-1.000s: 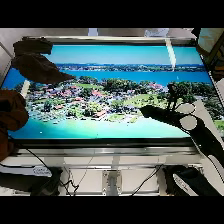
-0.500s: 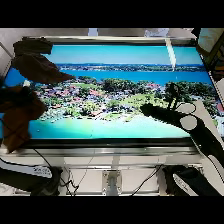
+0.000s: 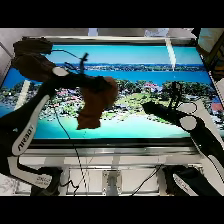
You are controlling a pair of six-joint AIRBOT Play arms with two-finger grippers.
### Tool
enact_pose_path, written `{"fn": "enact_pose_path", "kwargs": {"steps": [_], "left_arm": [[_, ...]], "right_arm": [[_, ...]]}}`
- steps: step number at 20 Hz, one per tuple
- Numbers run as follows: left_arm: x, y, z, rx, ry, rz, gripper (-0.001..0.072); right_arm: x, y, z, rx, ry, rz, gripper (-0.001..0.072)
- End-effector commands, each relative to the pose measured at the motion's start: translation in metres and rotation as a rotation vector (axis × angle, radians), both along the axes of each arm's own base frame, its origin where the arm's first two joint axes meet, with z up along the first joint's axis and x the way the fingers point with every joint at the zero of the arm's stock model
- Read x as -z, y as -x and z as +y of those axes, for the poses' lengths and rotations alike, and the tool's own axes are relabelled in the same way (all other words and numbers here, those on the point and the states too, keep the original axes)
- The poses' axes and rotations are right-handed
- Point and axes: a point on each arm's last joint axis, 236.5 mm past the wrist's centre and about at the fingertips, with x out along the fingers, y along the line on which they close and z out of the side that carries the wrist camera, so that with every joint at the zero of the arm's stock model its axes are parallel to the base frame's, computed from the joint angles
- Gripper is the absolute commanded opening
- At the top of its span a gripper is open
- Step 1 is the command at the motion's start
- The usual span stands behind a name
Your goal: Fold the shirts.
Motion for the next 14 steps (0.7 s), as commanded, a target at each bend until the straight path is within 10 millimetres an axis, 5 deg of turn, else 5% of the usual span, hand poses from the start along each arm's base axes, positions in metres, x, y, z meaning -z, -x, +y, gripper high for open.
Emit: {"fn": "enact_pose_path", "kwargs": {"steps": [1, 2, 3, 4, 8, 11, 14], "left_arm": [[-0.008, 0.073, -0.081, 0.219, -0.006, -0.063, 0.0021], [-0.003, 0.075, -0.081, 0.229, -0.031, -0.075, 0.0139], [0.0, 0.066, -0.077, 0.201, -0.046, -0.085, 0.047], [0.002, 0.051, -0.068, 0.148, -0.057, -0.081, 0.0658], [0.027, -0.012, 0.005, -0.081, -0.185, -0.023, 0.0675], [0.063, 0.002, 0.043, -0.047, -0.368, 0.066, 0.0675], [0.078, 0.017, 0.041, 0.0, -0.401, 0.119, 0.0674]], "right_arm": [[0.001, -0.001, -0.004, -0.006, 0.037, -0.014, 0.0337], [0.002, -0.001, -0.005, -0.009, 0.042, -0.013, 0.0337], [0.003, -0.001, -0.005, -0.011, 0.048, -0.013, 0.0338], [0.003, 0.0, -0.005, -0.013, 0.048, -0.009, 0.0338], [0.011, 0.008, -0.005, -0.041, 0.074, 0.022, 0.0338], [0.012, 0.008, -0.007, -0.047, 0.093, 0.022, 0.0337], [0.012, 0.003, -0.005, -0.027, 0.068, 0.017, 0.0338]]}}
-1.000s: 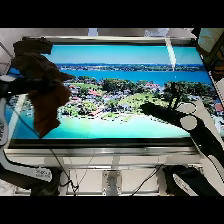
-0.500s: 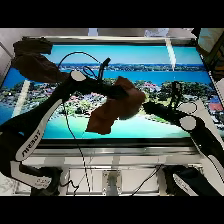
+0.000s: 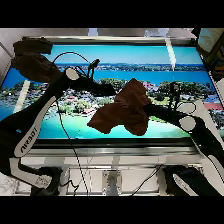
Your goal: Fold the shirts.
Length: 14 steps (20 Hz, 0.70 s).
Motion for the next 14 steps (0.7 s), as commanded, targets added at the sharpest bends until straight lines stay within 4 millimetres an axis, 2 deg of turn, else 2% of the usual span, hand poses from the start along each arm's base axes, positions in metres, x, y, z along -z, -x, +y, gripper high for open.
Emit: {"fn": "enact_pose_path", "kwargs": {"steps": [1, 4, 6, 9, 11, 14], "left_arm": [[0.024, 0.012, 0.012, 0.01, -0.088, 0.076, 0.0657], [0.041, 0.034, -0.005, 0.077, -0.098, 0.141, 0.0655], [0.042, 0.052, -0.027, 0.14, -0.075, 0.152, 0.0654], [0.029, 0.066, -0.058, 0.192, 0.002, 0.129, 0.0654], [0.029, 0.073, -0.066, 0.196, 0.002, 0.138, 0.0654], [0.029, 0.076, -0.068, 0.171, 0.001, 0.173, 0.0653]], "right_arm": [[0.004, -0.002, 0.004, 0.015, -0.037, 0.022, 0.0339], [0.013, 0.0, 0.03, -0.004, -0.152, 0.088, 0.034], [0.017, 0.003, 0.043, -0.079, -0.128, 0.073, 0.0339], [0.022, 0.001, 0.034, -0.089, -0.067, 0.057, 0.0338], [0.025, 0.0, 0.027, -0.083, -0.045, 0.057, 0.0338], [0.026, -0.003, 0.019, -0.077, -0.019, 0.049, 0.0338]]}}
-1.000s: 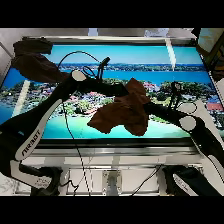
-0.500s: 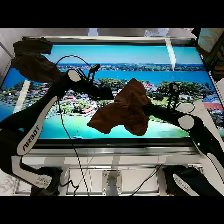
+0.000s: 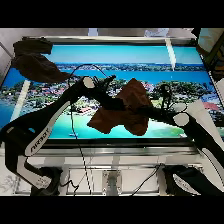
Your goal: Fold the shirts.
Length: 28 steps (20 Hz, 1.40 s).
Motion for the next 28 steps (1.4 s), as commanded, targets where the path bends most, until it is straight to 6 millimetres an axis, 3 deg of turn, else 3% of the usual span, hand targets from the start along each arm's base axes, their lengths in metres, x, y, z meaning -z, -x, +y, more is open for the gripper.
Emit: {"fn": "enact_pose_path", "kwargs": {"steps": [1, 5, 6, 10, 17, 22, 28], "left_arm": [[-0.002, 0.004, -0.008, -0.026, 0.009, 0.034, 0.0648], [0.003, -0.013, -0.015, -0.106, 0.019, 0.012, 0.0644], [0.007, -0.017, -0.017, -0.112, 0.02, -0.004, 0.061], [0.011, -0.035, -0.026, -0.05, 0.032, -0.184, 0.0583], [0.013, -0.049, -0.005, 0.316, -0.261, -0.574, 0.0583], [0.027, -0.021, 0.006, 0.597, -0.334, -0.62, 0.0582], [0.015, -0.012, -0.023, 0.718, -0.202, -0.738, 0.0578]], "right_arm": [[0.004, -0.002, -0.007, -0.011, 0.043, -0.011, 0.0338], [0.005, -0.002, -0.009, -0.018, 0.064, -0.017, 0.0338], [0.006, -0.002, -0.01, -0.02, 0.068, -0.018, 0.0338], [0.008, -0.001, -0.013, -0.03, 0.094, -0.023, 0.0338], [0.011, -0.001, -0.017, -0.043, 0.131, -0.028, 0.0338], [0.011, -0.001, -0.017, -0.044, 0.132, -0.028, 0.0338], [0.012, -0.001, -0.019, -0.05, 0.148, -0.031, 0.0338]]}}
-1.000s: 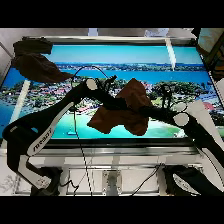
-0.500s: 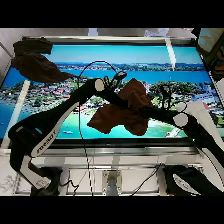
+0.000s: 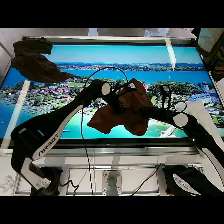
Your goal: Fold the shirts.
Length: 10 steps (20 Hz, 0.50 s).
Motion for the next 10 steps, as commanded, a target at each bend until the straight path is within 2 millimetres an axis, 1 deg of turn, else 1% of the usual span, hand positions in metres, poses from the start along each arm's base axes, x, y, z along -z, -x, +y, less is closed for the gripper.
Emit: {"fn": "enact_pose_path", "kwargs": {"steps": [1, 2, 3, 4, 5, 8, 9, 10], "left_arm": [[-0.009, 0.01, -0.019, 0.085, 0.076, -0.006, 0.0569], [-0.01, 0.013, -0.023, 0.08, 0.096, 0.011, 0.0534], [-0.01, 0.015, -0.026, 0.075, 0.109, 0.026, 0.044], [-0.007, 0.016, -0.028, 0.071, 0.112, 0.04, 0.0288], [-0.001, 0.016, -0.028, 0.063, 0.106, 0.049, 0.0214], [0.027, 0.017, -0.026, -0.021, 0.072, 0.136, 0.0207], [0.036, 0.02, -0.024, -0.019, 0.056, 0.156, 0.0128], [0.042, 0.022, -0.023, -0.016, 0.046, 0.168, 0.0019]], "right_arm": [[0.001, 0.0, -0.002, -0.005, 0.013, -0.002, 0.0338], [0.001, 0.0, -0.002, -0.004, 0.013, -0.002, 0.0337], [0.001, 0.0, -0.002, -0.004, 0.013, -0.002, 0.0337], [0.001, 0.0, -0.002, -0.004, 0.013, -0.003, 0.0338], [0.001, 0.0, -0.002, -0.004, 0.013, -0.002, 0.0337], [0.001, 0.0, -0.002, -0.004, 0.013, -0.003, 0.0337], [0.001, 0.0, -0.002, -0.005, 0.013, -0.002, 0.0337], [0.001, 0.0, -0.002, -0.004, 0.013, -0.002, 0.0337]]}}
